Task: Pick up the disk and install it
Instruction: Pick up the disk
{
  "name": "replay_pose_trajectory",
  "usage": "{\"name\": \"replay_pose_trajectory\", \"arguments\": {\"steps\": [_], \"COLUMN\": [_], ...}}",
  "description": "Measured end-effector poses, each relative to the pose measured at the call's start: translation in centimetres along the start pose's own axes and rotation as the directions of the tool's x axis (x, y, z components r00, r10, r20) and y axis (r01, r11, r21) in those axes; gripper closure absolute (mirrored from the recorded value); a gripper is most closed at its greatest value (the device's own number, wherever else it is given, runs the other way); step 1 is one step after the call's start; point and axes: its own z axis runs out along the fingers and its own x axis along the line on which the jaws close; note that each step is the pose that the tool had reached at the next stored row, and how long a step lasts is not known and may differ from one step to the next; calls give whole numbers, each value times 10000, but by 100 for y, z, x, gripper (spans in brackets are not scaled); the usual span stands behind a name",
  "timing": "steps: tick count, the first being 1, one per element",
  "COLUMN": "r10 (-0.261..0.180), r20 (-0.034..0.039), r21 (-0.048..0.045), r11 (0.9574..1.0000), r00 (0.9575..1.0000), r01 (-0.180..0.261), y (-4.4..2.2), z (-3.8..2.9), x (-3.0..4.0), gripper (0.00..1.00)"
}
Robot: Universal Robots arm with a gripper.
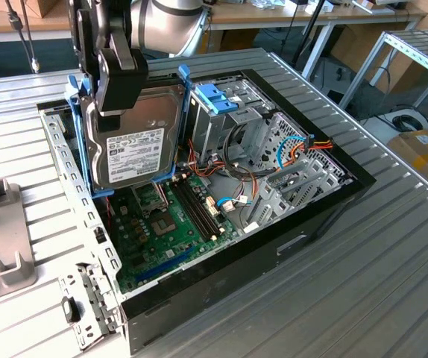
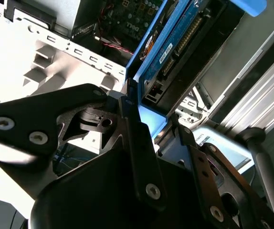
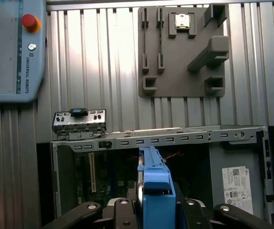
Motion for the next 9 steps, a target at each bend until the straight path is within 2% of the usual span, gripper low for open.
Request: {"name": "replay_pose_trajectory", "arguments": {"steps": [9], "r10": [0], "r20": [-1], "r21": [-1], "r11": [10000], "r00": [10000], "r01": [0], "y": [-65], "z": [-3], "x": [12], "gripper": [63]}}
